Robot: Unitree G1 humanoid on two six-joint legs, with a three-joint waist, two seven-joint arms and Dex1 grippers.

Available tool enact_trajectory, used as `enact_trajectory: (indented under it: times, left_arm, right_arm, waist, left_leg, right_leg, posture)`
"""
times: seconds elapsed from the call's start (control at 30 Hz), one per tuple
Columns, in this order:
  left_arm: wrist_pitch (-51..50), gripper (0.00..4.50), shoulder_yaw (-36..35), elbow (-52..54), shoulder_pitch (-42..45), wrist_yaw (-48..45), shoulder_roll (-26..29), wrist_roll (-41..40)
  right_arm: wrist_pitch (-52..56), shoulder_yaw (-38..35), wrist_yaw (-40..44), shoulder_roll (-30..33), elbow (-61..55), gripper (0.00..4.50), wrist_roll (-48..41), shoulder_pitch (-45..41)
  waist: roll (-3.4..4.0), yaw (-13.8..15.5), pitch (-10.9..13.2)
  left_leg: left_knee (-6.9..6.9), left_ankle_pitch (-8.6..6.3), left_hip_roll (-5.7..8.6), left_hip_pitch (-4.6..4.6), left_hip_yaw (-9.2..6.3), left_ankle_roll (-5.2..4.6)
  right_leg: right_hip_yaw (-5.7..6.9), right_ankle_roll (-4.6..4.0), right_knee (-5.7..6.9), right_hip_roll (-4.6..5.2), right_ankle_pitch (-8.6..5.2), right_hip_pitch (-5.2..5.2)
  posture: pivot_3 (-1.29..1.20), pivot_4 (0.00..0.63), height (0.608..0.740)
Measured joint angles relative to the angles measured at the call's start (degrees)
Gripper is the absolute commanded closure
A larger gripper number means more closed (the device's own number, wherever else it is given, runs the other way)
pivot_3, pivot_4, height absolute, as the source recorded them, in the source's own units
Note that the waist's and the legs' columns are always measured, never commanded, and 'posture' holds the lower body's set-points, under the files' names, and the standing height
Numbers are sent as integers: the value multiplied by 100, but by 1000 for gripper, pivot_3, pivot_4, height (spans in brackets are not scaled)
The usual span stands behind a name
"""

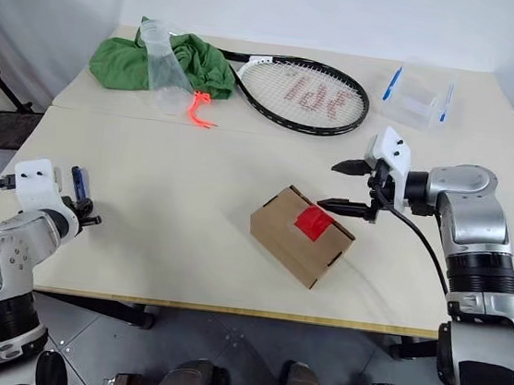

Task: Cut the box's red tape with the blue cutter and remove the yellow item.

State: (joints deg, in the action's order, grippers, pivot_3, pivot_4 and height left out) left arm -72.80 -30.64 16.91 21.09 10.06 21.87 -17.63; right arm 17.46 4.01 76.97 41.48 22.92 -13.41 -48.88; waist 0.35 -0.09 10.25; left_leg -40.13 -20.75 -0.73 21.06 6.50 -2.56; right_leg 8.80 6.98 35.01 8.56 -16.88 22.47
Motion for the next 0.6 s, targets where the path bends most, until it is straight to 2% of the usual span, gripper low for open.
enact_trajectory:
  times: [0.03, 0.6]
  left_arm:
    - [0, 4117, -13, -1, 0, -4, 0, 5]
    - [-32, 4117, -153, 116, -138, -245, 9, 34]
  right_arm:
    - [1, 0, -1, 5, 0, 0, 0, 0]
    - [6, 0, -32, 39, 1, 0, 11, -2]
  waist:
    - [0, -2, 0]
    - [0, -22, 0]
  left_leg:
    - [1, 0, 0, 0, 1, 0]
    - [7, 0, -1, -1, 8, 0]
  right_leg:
    - [-1, 0, 0, 0, 0, 0]
    - [-7, 0, -2, 0, 0, 6]
  posture:
    - [0, 150, 740]
    - [0, 150, 740]
